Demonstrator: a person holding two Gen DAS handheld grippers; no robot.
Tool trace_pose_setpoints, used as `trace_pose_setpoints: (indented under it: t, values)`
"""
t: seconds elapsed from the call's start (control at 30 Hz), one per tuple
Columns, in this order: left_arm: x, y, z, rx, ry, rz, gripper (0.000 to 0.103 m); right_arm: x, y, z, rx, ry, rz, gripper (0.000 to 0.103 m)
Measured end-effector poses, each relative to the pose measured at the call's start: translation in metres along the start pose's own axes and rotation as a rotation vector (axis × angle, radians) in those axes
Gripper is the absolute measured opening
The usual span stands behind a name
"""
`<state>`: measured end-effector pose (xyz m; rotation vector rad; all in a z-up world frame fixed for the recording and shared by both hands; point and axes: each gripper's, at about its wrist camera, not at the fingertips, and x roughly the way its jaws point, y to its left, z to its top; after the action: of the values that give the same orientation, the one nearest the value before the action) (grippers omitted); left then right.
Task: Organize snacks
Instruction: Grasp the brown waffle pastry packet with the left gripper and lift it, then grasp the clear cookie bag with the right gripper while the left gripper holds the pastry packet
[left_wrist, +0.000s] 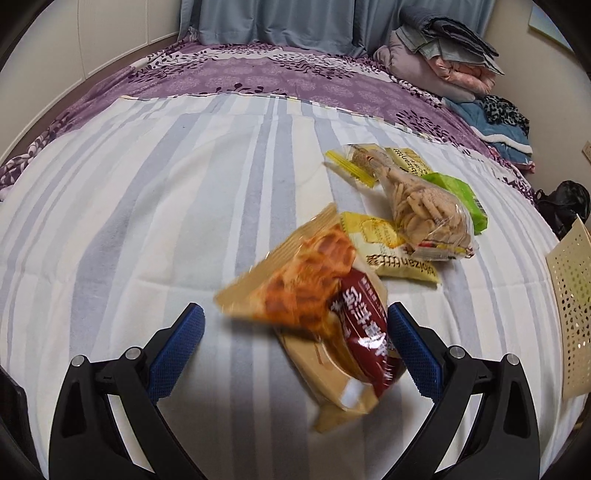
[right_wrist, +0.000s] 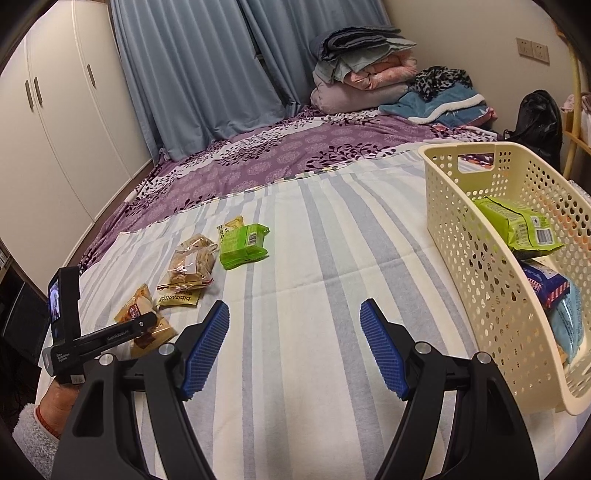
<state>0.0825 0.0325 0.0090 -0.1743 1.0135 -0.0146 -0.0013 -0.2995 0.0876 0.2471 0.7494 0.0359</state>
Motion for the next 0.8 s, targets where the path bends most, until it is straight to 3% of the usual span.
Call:
trace_pose_setpoints:
  t: [0.23,0.47,0.5,0.53,0.57,0.63,0.8]
  values:
    - [-0.008,0.022,0.001,-0.033,-0.004,0.031,0.1,0.007,0.008,-0.003,-0.012,0.013,0.02,0.073]
    - [-0.001,0.0,0.013,0.043,-0.041,0.022,0.1,0.011,0.018,-0.005,-0.04,0.023,0.027,0.073]
    - [0.001,-0.002,0.014,0.055,-0.048,0.026,0.092,0.013,0.019,-0.004,-0.044,0.026,0.027,0.073]
    - [0.003,-0.002,0.014,0.061,-0.043,0.03,0.074,0.015,0.021,-0.003,-0.048,0.029,0.029,0.073]
    - [0.006,-0.002,0.013,0.059,-0.032,0.029,0.067,0.017,0.021,-0.003,-0.052,0.031,0.031,0.073]
    - [0.004,0.001,0.012,0.049,-0.039,0.016,0.06,0.023,0.025,0.0,-0.06,0.039,0.039,0.073]
    - [-0.006,0.013,0.008,0.041,-0.055,0.029,0.056,0.046,0.046,0.009,-0.083,0.073,0.103,0.073]
